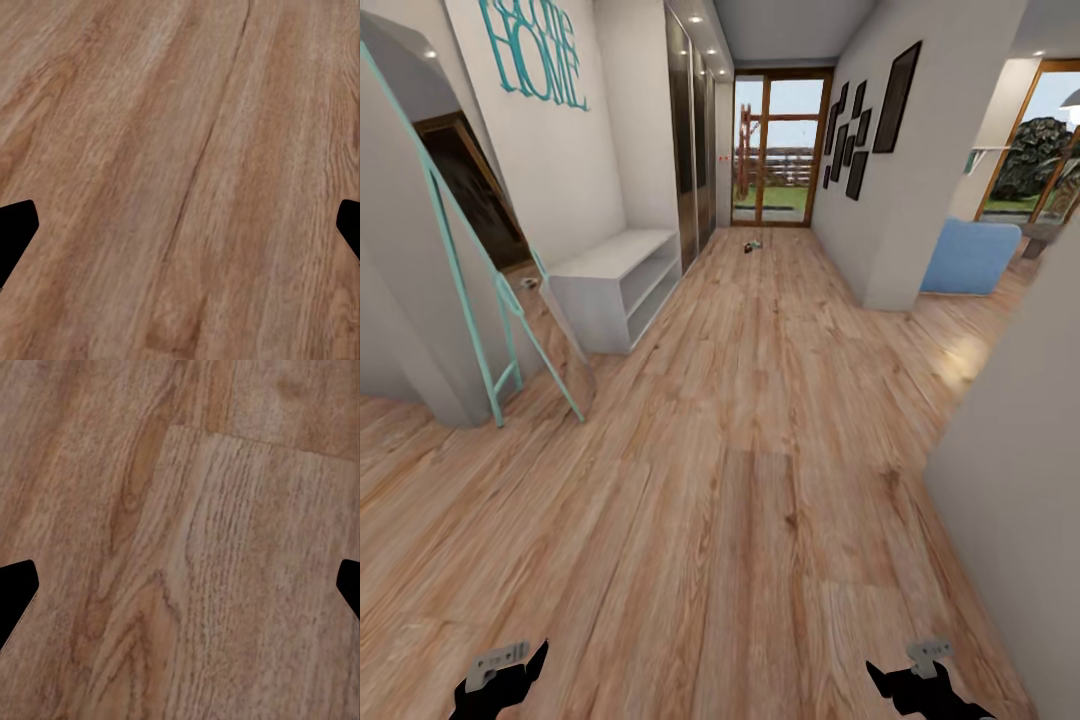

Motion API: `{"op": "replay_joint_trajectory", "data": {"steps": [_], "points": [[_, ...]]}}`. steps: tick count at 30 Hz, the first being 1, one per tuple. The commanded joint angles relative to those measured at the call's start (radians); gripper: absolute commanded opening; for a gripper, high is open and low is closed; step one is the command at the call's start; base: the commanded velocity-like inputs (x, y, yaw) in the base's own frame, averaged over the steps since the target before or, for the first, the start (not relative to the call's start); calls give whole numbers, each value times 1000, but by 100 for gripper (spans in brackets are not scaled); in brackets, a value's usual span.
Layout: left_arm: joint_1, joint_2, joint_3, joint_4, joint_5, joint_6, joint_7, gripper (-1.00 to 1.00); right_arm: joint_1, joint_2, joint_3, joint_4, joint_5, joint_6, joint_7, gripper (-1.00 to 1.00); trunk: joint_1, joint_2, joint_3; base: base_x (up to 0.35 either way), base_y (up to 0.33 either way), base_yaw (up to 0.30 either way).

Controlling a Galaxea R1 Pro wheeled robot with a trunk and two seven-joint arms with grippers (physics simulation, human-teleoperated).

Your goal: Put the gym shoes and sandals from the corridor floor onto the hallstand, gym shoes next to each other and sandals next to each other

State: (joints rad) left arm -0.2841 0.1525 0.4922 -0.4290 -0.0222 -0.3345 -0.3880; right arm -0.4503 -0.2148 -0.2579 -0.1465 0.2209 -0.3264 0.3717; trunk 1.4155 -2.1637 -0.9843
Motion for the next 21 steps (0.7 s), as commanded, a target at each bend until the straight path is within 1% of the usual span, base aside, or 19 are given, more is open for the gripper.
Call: {"op": "replay_joint_trajectory", "data": {"steps": [1,10,18,21], "points": [[-1,-1,8,1,-2,-1,-9,100,-1,0,-9,1,9,-4,4,100,0,0,0,338,0,0],[-1,-1,8,1,-2,-2,-9,100,-1,0,-8,1,9,-3,4,100,0,0,9,338,0,0],[-1,-1,8,1,-2,-1,-9,100,-1,0,-9,1,8,-4,4,100,0,0,11,338,0,0],[-1,-1,8,1,-2,-1,-9,100,-1,0,-9,1,9,-3,4,100,0,0,11,338,0,-81]]}}
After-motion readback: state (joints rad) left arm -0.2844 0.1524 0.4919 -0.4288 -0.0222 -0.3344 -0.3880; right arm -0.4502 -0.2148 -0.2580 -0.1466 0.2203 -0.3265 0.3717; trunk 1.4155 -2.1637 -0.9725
